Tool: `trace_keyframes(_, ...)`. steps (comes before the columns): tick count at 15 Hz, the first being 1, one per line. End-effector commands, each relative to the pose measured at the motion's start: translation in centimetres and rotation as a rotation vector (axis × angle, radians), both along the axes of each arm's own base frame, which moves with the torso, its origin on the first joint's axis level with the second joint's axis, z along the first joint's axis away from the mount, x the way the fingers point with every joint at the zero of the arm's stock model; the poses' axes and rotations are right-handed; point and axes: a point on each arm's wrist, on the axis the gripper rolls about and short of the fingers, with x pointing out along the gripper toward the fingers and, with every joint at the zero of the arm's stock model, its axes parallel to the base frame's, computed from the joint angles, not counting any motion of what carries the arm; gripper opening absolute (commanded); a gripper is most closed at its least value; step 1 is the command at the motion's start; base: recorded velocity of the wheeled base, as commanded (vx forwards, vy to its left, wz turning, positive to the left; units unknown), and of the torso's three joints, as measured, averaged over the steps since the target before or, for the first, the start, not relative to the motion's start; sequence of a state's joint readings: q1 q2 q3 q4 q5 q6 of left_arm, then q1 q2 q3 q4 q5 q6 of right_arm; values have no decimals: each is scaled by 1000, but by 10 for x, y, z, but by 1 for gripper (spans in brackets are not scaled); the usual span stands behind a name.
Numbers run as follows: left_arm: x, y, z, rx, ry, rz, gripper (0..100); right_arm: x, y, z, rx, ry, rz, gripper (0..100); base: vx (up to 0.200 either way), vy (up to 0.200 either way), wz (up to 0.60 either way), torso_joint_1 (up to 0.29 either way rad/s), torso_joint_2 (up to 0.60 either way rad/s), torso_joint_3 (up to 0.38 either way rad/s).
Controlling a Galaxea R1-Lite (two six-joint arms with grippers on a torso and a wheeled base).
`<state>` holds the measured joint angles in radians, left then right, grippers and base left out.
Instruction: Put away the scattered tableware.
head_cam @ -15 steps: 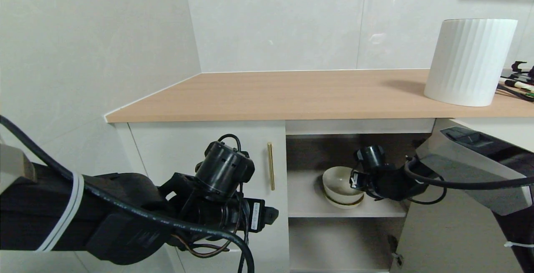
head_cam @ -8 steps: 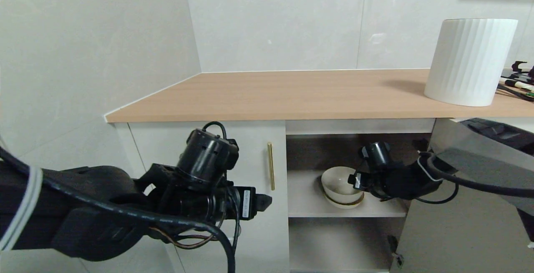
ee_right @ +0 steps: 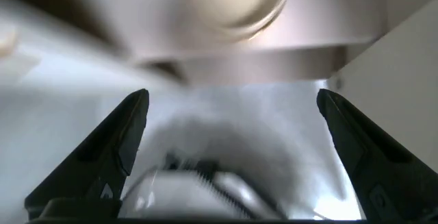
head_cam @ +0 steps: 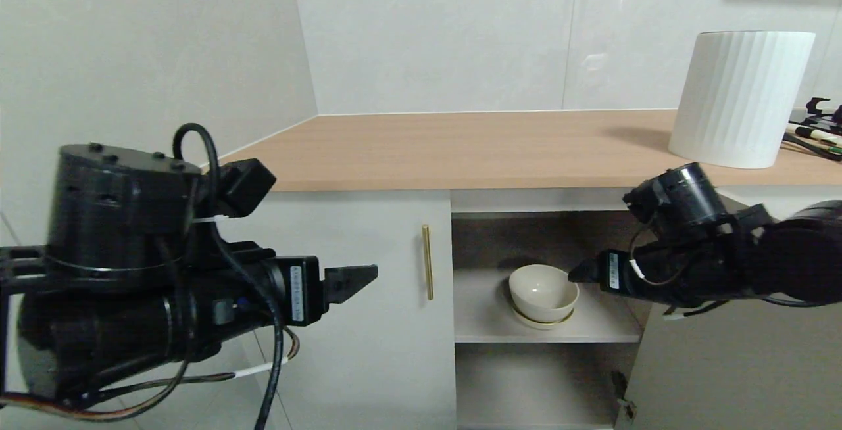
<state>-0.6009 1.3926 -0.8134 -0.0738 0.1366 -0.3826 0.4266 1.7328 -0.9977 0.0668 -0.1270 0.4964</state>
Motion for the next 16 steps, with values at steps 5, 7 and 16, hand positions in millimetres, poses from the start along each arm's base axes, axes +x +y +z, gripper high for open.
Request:
trace_keyframes(5,-46,39,14,-82,-93,-12,100,-86,-12,32,55,-74,136,100,0,0,0,0,0,0)
trace_keyframes(7,-48,41,15,-88,-102,-1,100,-103,-14,30,53,-71,171,100,0,0,0,0,0,0)
trace_keyframes(16,-52,39,-5,-50,-40,-27,100,-116,-13,31,38,-80,217,100,-156,0,0,1,1,1)
